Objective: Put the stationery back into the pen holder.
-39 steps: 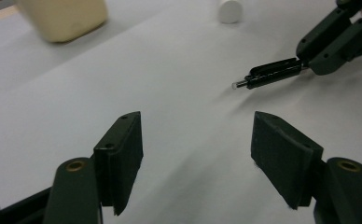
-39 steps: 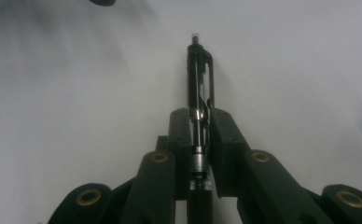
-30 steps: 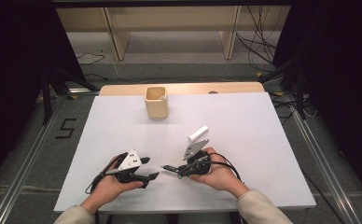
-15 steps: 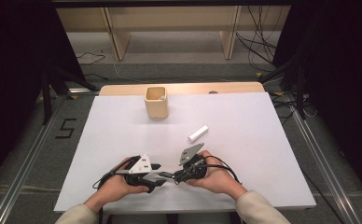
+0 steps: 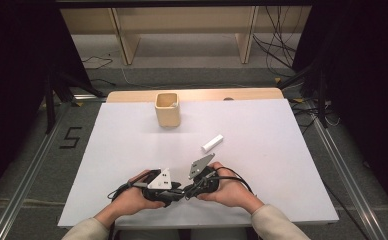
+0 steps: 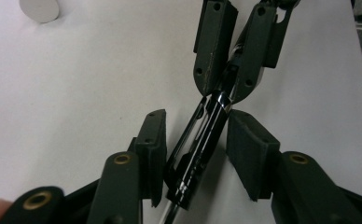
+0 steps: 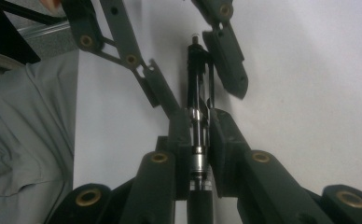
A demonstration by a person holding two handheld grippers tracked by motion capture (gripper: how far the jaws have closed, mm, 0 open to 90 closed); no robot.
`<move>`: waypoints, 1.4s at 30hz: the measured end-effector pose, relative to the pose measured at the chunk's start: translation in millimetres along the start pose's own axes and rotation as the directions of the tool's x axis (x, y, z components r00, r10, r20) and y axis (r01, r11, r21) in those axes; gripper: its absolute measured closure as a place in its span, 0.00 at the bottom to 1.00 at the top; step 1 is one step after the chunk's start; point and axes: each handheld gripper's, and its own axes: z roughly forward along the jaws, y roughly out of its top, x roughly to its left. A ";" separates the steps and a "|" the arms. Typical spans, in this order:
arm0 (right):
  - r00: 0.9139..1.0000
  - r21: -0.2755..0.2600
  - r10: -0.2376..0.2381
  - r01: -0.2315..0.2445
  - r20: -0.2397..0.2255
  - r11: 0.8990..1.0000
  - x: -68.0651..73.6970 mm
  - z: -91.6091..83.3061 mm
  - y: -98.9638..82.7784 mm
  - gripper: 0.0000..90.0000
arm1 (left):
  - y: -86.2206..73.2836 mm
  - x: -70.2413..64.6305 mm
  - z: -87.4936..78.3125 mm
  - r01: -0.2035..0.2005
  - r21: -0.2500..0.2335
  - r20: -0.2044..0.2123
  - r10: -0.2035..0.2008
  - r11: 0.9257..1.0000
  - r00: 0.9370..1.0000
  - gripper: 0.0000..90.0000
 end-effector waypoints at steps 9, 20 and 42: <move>1.000 0.013 -0.013 0.013 -0.018 1.000 -0.8 -0.9 1.6 0.89 | 3.9 -2.9 -0.1 -0.061 0.032 -0.007 0.061 0.998 0.998 0.71; 1.000 -0.035 -0.002 0.002 0.021 0.999 -4.6 -7.6 4.6 0.84 | 5.3 -2.8 -1.9 -0.071 0.047 -0.011 0.071 0.996 0.997 0.83; 0.919 -0.292 0.326 -0.256 0.222 0.921 -33.5 -27.3 -11.7 0.37 | -7.4 13.7 -13.5 0.194 -0.025 -0.142 -0.195 0.981 0.971 0.83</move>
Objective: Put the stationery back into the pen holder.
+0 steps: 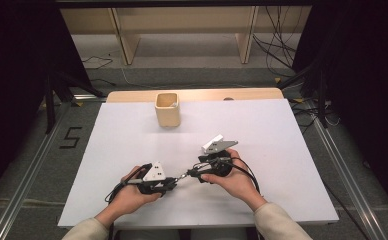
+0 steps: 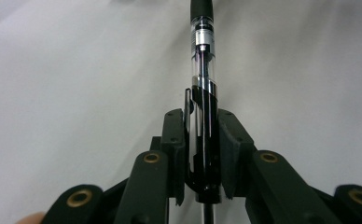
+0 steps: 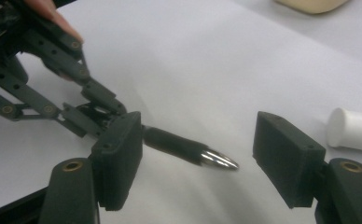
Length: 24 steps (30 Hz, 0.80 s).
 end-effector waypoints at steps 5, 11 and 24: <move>1.000 -0.006 0.009 -0.009 0.011 1.000 -1.9 -0.4 -0.8 0.37 | -1.1 5.6 -4.2 0.056 -0.023 -0.039 -0.057 0.998 0.998 0.83; 1.000 -0.004 0.017 -0.017 0.010 1.000 -2.4 0.8 -2.2 0.37 | -3.0 11.0 -9.2 0.128 -0.077 -0.082 -0.135 0.989 0.987 0.83; 0.999 -0.014 0.036 -0.036 -0.027 0.999 5.6 10.8 -3.3 0.41 | -2.2 12.0 -13.1 0.254 -0.224 -0.111 -0.283 0.941 0.953 0.83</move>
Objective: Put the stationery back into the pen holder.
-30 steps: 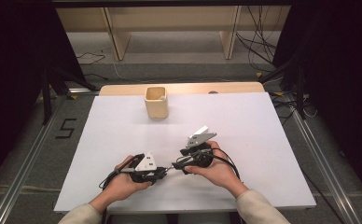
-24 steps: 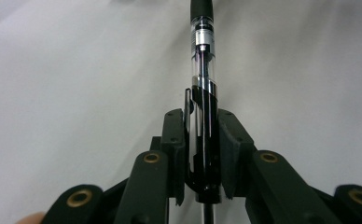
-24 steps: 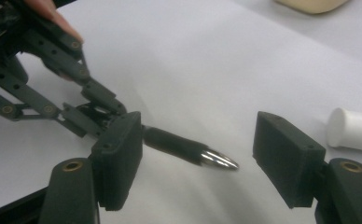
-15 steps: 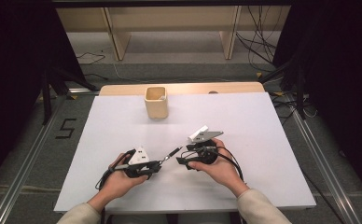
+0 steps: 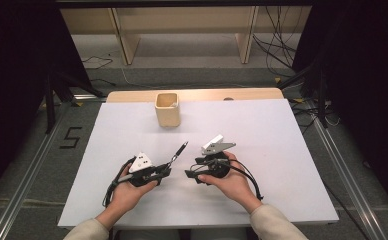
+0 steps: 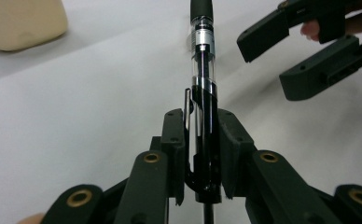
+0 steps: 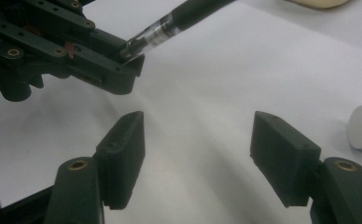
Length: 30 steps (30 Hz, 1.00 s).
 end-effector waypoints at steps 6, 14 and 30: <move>1.000 -0.012 0.007 -0.007 0.003 1.000 0.1 2.6 0.0 0.41 | -0.9 -0.5 0.6 0.002 -0.003 -0.019 -0.002 1.000 1.000 0.83; 0.997 -0.101 0.072 -0.072 -0.002 0.992 -1.1 2.0 4.8 0.44 | -0.6 -7.9 3.6 -0.021 0.004 -0.021 0.021 1.000 1.000 0.83; 0.992 -0.147 0.121 -0.125 -0.041 0.981 4.1 15.6 10.9 0.44 | 0.2 -18.9 12.7 -0.028 0.010 -0.005 0.028 1.000 1.000 0.83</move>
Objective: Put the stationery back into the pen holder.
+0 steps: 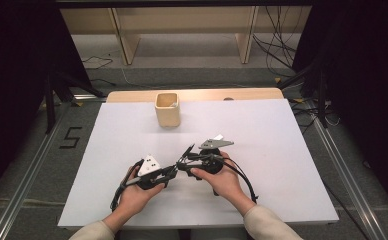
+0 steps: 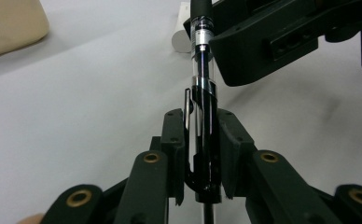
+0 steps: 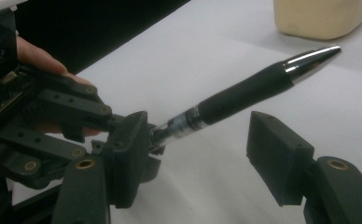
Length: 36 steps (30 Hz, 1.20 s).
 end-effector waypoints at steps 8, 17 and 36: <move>1.000 -0.032 0.026 -0.026 0.003 0.999 1.1 1.4 0.6 0.52 | 1.6 -5.8 3.0 0.011 0.001 0.004 -0.011 1.000 1.000 0.83; 0.996 -0.084 0.066 -0.070 -0.053 0.994 1.9 -2.4 3.1 0.73 | 2.6 -6.9 5.0 0.018 -0.002 0.004 -0.018 1.000 1.000 0.83; 0.999 -0.120 -0.010 0.005 -0.045 0.993 9.3 -11.0 7.7 0.89 | 10.5 -9.3 5.1 -0.053 -0.031 0.007 0.053 0.998 0.999 0.59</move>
